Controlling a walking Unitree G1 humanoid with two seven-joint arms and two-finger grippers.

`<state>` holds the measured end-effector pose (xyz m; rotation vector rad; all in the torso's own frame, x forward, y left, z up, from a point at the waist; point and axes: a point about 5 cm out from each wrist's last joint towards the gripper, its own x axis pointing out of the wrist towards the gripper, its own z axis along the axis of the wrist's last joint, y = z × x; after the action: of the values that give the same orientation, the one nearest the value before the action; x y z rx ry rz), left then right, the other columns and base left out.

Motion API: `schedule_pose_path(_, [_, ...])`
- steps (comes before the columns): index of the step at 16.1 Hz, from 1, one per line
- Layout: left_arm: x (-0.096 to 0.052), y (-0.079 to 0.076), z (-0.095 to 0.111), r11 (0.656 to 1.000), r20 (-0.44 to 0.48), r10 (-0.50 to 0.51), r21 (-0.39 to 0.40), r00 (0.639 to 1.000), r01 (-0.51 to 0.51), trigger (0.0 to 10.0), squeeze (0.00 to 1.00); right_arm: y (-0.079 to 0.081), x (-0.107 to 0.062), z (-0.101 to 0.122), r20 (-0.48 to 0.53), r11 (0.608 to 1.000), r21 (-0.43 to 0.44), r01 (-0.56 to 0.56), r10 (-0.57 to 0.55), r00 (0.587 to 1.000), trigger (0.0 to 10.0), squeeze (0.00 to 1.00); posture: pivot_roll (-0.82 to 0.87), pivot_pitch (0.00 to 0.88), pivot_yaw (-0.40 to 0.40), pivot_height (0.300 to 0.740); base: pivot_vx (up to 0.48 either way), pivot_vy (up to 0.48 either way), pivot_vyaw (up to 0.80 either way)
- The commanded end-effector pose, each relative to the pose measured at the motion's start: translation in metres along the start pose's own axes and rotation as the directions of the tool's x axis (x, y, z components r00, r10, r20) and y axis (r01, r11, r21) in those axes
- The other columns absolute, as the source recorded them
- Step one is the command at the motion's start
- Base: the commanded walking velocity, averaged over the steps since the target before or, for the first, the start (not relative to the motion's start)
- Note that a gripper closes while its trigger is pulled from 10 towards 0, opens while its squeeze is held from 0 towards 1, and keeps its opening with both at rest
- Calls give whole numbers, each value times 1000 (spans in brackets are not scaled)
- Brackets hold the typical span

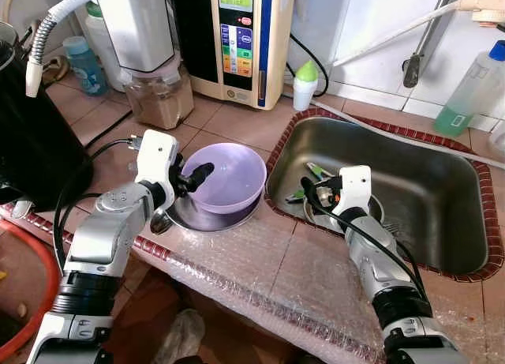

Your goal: Kitchen organization

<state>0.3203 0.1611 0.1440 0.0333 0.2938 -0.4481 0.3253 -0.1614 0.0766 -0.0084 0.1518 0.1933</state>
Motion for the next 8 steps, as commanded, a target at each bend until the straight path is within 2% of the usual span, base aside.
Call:
schedule_pose_path(1, [0,-3,-2,1000,-26,-24,8,999,24,0,0,1,0,3,4,1000,-3,4,-4,1000,10000,0,9,0,31,740,0,0,0])
schedule_pose_path(7, [0,-1,-2,1000,-29,-10,-2,1000,10,0,0,1,0,3,4,1000,-12,1,-1,1000,10000,0,9,0,29,740,0,0,0])
schedule_pose_path(8, [0,0,-2,1000,-29,-4,0,1000,4,0,0,0,0,7,35,1000,-1,-3,3,999,10000,0,9,0,29,740,0,0,0])
